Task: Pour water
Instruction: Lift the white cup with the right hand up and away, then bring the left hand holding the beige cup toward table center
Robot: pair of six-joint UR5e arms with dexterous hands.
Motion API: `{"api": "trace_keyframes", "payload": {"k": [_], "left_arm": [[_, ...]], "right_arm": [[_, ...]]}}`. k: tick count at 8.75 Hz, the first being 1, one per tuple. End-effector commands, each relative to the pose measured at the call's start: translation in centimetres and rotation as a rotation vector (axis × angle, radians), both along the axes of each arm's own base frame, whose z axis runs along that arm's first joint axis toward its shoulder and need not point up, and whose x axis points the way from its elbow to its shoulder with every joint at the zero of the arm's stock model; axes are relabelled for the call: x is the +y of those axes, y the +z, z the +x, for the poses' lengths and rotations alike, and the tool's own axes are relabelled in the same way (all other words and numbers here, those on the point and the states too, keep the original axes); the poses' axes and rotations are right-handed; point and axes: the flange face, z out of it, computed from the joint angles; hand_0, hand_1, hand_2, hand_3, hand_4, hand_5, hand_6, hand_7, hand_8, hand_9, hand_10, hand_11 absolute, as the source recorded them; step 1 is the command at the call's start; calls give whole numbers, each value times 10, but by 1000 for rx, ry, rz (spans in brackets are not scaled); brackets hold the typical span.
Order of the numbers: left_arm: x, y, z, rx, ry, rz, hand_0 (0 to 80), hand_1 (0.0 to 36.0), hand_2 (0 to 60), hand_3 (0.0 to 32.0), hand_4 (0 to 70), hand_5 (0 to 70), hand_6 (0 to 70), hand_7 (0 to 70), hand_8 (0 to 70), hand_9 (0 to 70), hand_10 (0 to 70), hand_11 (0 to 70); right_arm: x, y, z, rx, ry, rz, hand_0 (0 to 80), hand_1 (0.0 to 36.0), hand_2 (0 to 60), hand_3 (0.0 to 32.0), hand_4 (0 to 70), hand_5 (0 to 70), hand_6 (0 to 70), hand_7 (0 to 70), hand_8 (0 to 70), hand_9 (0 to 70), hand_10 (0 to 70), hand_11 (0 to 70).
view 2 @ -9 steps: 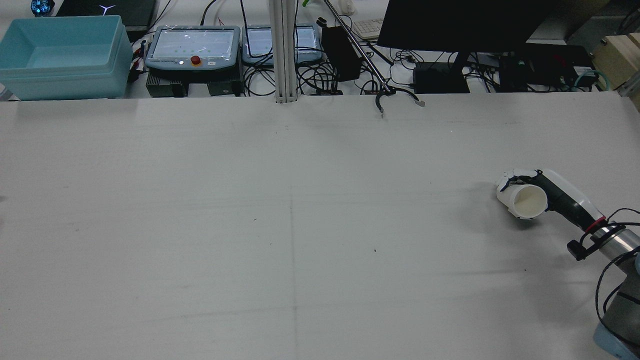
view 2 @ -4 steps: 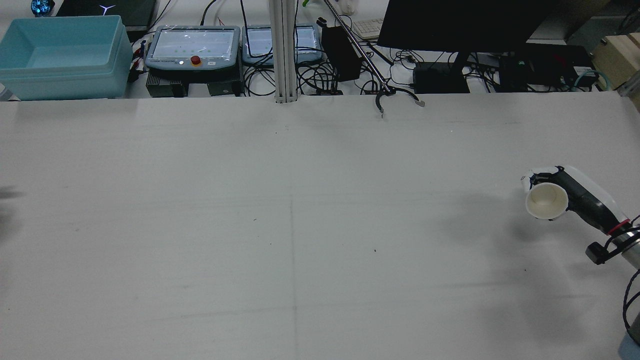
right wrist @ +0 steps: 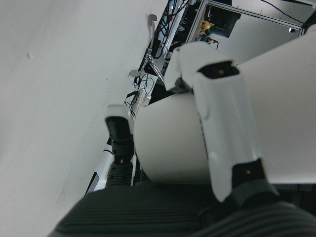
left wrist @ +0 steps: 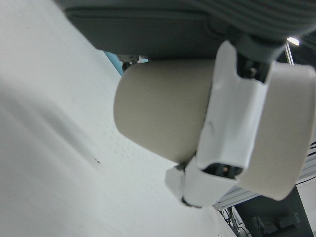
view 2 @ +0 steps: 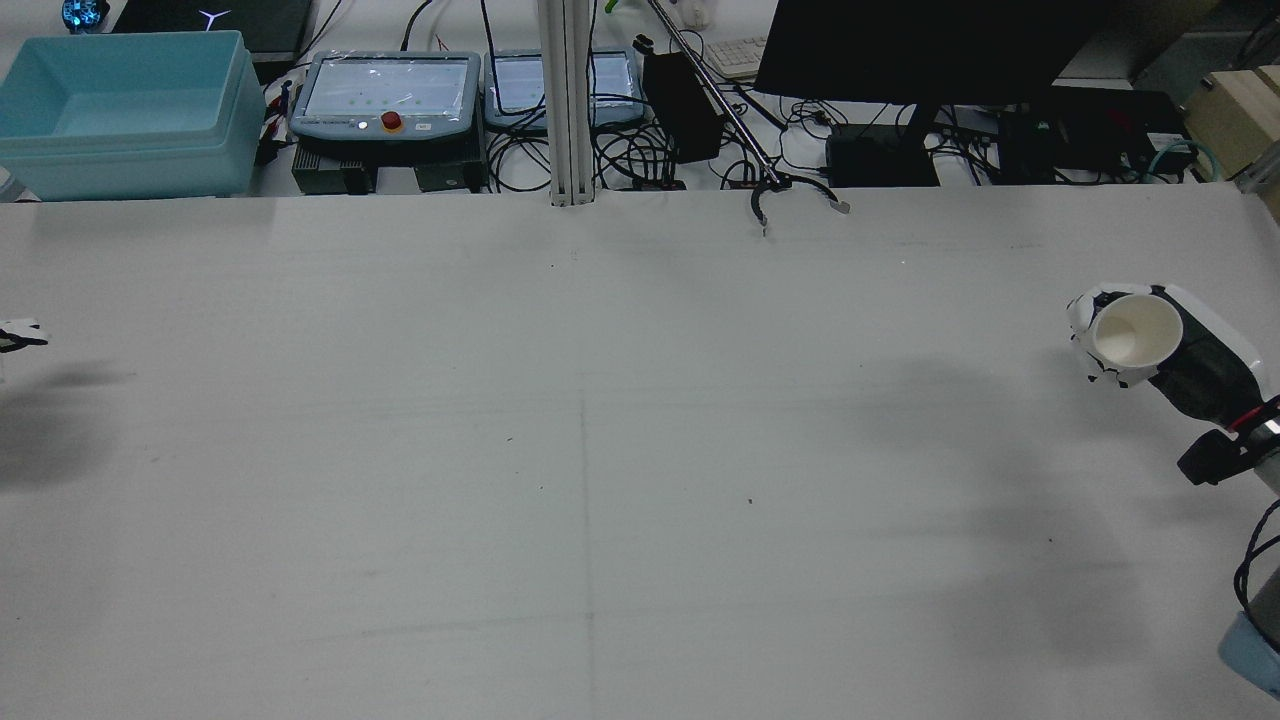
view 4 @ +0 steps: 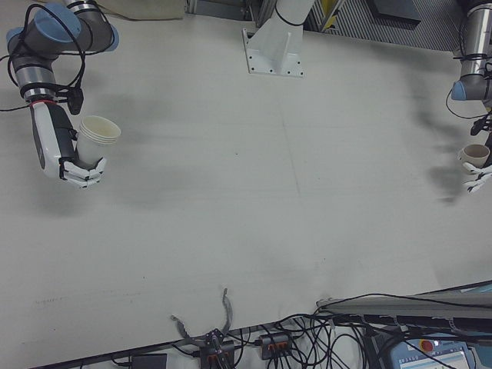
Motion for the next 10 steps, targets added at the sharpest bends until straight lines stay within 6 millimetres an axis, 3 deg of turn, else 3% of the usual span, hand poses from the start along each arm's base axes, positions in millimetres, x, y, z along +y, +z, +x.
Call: {"api": "trace_keyframes", "payload": {"k": [1, 3, 4, 5, 6, 7, 8, 9, 10], "left_arm": [[-3, -88, 7, 13, 55, 27, 800, 360, 600, 0, 700, 700, 275, 223, 142, 126, 93, 167], [-5, -156, 11, 86, 75, 12, 800, 360, 600, 0, 700, 700, 293, 227, 140, 121, 82, 149], [-18, -196, 29, 94, 113, -28, 800, 360, 600, 0, 700, 700, 301, 227, 139, 118, 77, 142], [-22, -217, 66, 147, 247, -106, 800, 360, 600, 0, 700, 700, 292, 221, 129, 102, 62, 121], [-22, -231, 88, 201, 309, -174, 800, 360, 600, 0, 700, 700, 290, 218, 123, 92, 52, 106], [-15, -236, 112, 270, 374, -241, 800, 360, 600, 0, 700, 700, 284, 214, 115, 80, 41, 91], [-1, -252, 133, 286, 428, -258, 800, 360, 600, 0, 700, 700, 286, 216, 116, 78, 39, 87], [1, -283, 164, 276, 477, -255, 800, 360, 600, 0, 700, 700, 295, 215, 120, 79, 43, 92], [8, -316, 203, 276, 539, -253, 800, 360, 600, 0, 700, 700, 284, 214, 117, 78, 44, 95]], "right_arm": [[-56, -61, 44, -156, 114, -1, 800, 360, 600, 0, 625, 582, 616, 661, 473, 608, 408, 607], [-77, -162, 91, -147, 137, 16, 800, 360, 600, 0, 653, 603, 624, 668, 462, 592, 403, 600], [-87, -216, 109, -149, 150, 33, 800, 360, 600, 0, 697, 637, 635, 685, 459, 585, 398, 591], [-91, -263, 113, -147, 155, 57, 800, 360, 600, 0, 700, 675, 651, 700, 463, 589, 396, 588], [-96, -297, 111, -141, 154, 91, 800, 360, 600, 0, 700, 700, 670, 700, 468, 597, 396, 587], [-99, -334, 110, -106, 163, 157, 800, 360, 600, 0, 700, 700, 689, 700, 474, 606, 394, 584], [-106, -377, 107, -62, 179, 223, 800, 360, 600, 0, 700, 700, 700, 700, 492, 632, 399, 589], [-113, -413, 89, -16, 174, 267, 800, 360, 600, 0, 700, 700, 700, 700, 496, 638, 404, 594], [-118, -438, 49, 35, 162, 315, 800, 360, 600, 0, 700, 700, 700, 700, 506, 652, 409, 602]]}}
